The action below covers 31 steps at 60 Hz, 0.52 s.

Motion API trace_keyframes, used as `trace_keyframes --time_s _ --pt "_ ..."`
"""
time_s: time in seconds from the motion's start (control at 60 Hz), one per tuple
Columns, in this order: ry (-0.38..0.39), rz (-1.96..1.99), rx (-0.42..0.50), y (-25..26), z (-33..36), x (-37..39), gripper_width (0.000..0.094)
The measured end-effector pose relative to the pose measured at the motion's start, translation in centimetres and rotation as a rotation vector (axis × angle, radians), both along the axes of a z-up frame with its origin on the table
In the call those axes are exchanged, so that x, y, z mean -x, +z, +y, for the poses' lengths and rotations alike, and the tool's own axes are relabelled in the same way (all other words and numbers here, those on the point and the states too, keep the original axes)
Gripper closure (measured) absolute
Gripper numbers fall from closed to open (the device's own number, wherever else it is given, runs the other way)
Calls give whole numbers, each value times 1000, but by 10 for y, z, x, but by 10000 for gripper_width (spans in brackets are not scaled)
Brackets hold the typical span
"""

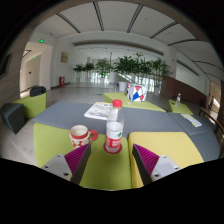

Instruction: Pour water

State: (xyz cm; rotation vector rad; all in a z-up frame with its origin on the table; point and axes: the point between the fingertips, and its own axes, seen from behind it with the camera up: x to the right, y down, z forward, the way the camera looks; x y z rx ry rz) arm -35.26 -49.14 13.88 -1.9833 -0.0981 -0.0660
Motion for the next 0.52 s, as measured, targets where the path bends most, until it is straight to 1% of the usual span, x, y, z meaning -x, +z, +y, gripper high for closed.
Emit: trace_keyframes --time_s 0.283,0.517 --pt "17 46 16 12 -56 12 81" --pt "-2 24 -5 13 -57 -3 85"
